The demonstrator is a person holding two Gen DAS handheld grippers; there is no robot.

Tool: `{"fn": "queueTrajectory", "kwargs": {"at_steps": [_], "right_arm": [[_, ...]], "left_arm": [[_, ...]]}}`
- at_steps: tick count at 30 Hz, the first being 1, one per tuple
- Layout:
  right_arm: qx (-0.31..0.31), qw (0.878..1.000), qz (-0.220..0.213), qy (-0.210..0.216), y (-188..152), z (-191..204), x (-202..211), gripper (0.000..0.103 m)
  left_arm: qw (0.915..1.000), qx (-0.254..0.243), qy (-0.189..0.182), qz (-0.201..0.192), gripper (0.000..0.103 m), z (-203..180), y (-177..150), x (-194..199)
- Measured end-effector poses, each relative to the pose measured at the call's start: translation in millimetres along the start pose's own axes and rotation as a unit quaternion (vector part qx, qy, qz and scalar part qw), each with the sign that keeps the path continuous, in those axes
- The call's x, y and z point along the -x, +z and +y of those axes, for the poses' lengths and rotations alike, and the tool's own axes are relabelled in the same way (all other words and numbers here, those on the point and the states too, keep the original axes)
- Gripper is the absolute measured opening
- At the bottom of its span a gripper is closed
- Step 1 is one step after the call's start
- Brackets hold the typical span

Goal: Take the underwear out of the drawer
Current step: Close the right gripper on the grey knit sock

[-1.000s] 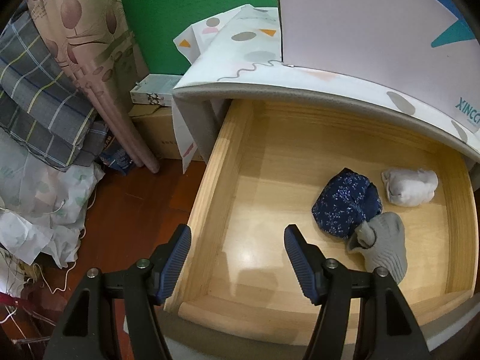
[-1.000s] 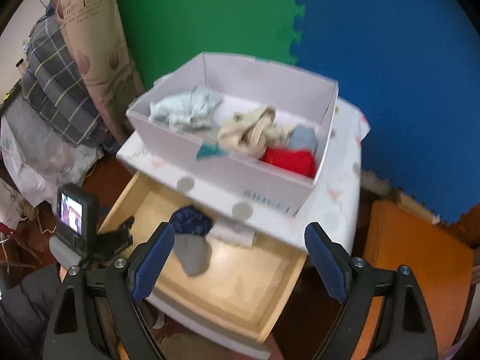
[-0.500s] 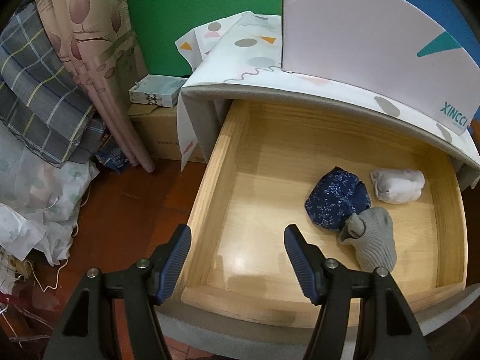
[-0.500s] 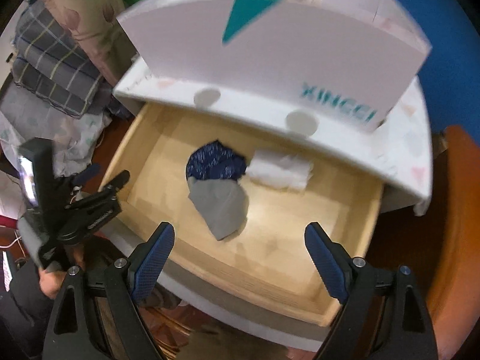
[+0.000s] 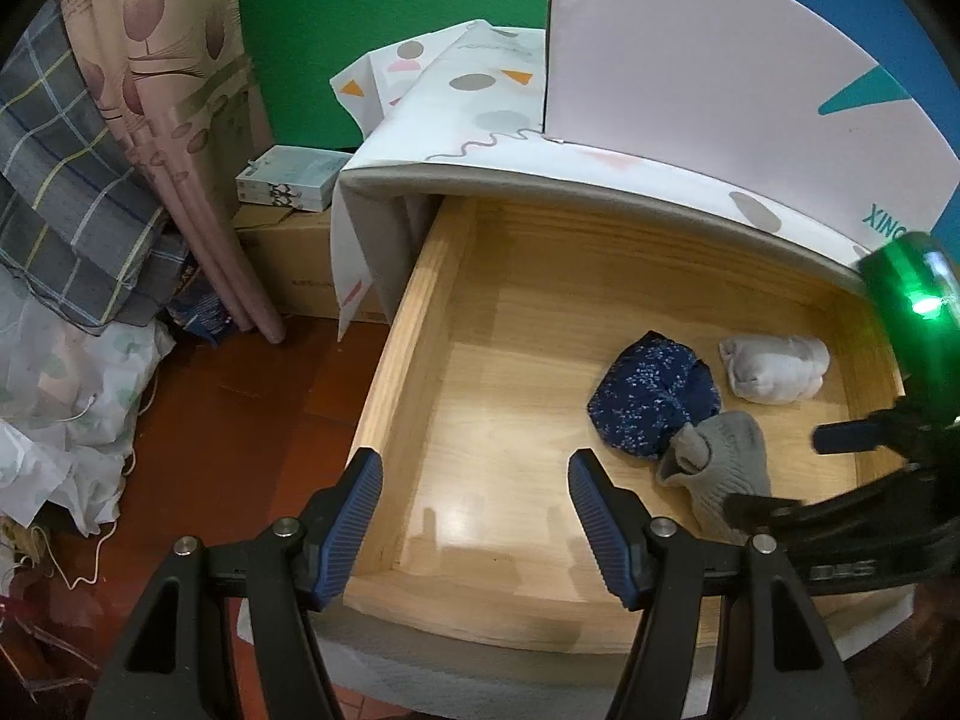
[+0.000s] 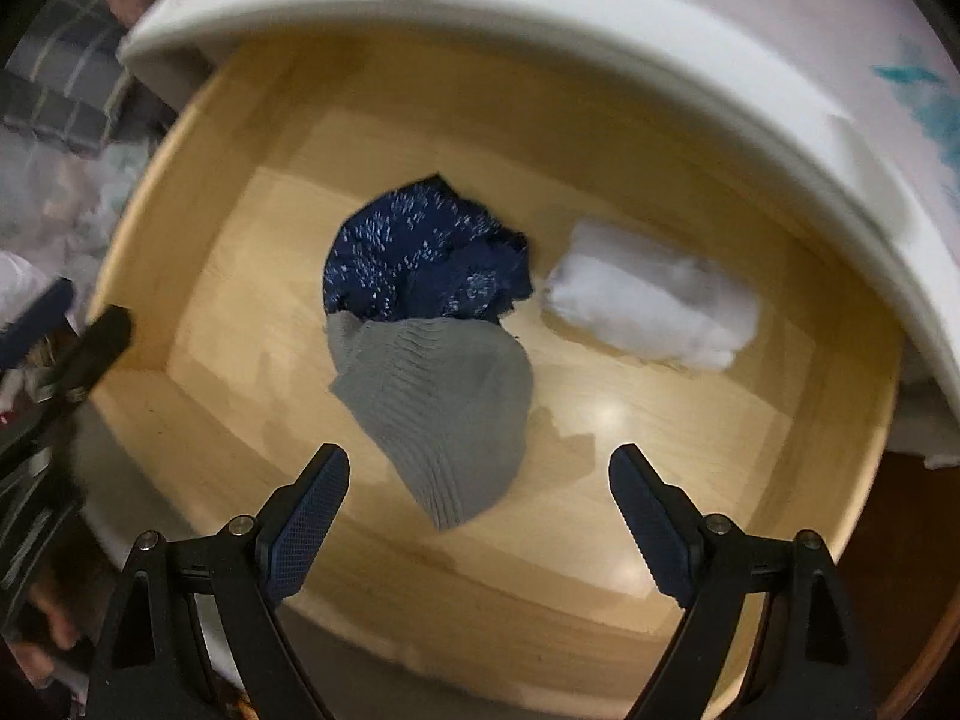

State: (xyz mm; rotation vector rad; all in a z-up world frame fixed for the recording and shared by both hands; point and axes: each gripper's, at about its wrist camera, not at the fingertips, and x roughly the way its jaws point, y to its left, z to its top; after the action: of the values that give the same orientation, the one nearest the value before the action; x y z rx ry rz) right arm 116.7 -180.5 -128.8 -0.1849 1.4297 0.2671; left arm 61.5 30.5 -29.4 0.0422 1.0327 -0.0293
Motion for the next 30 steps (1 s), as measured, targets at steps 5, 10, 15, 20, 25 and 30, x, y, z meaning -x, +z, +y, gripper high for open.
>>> {"fn": "queueTrajectory", "kwargs": {"at_steps": [5,10,15,20,25,30], "right_arm": [[0.029,0.999,0.029,-0.029,13.3,14.6,-23.9,0.087],[0.043,0.997,0.049,-0.042,23.0,20.9,-40.7,0.087],[0.054,0.996,0.056,-0.037,25.4,26.6,-52.8,0.080],[0.042,0.997,0.060,-0.024,24.1,22.7,-57.2,0.060],[0.031,0.997,0.065,-0.016,18.1,13.4,-58.4,0.054],[0.016,0.996,0.082,-0.014,-0.1,5.6,-59.5,0.053]], "left_arm": [[0.9999,0.006,-0.015,-0.001,0.066,2.5,0.9,0.4],[0.9997,0.014,-0.022,-0.001,0.066,6.0,1.4,0.2],[0.9996,0.014,-0.024,0.001,0.066,5.2,1.9,-1.4],[0.9997,0.008,-0.021,0.004,0.066,1.8,1.5,-3.5],[0.9998,0.004,-0.016,0.006,0.066,0.0,1.7,-5.2],[0.9999,0.000,-0.012,0.008,0.066,-1.3,1.4,-5.2]]}}
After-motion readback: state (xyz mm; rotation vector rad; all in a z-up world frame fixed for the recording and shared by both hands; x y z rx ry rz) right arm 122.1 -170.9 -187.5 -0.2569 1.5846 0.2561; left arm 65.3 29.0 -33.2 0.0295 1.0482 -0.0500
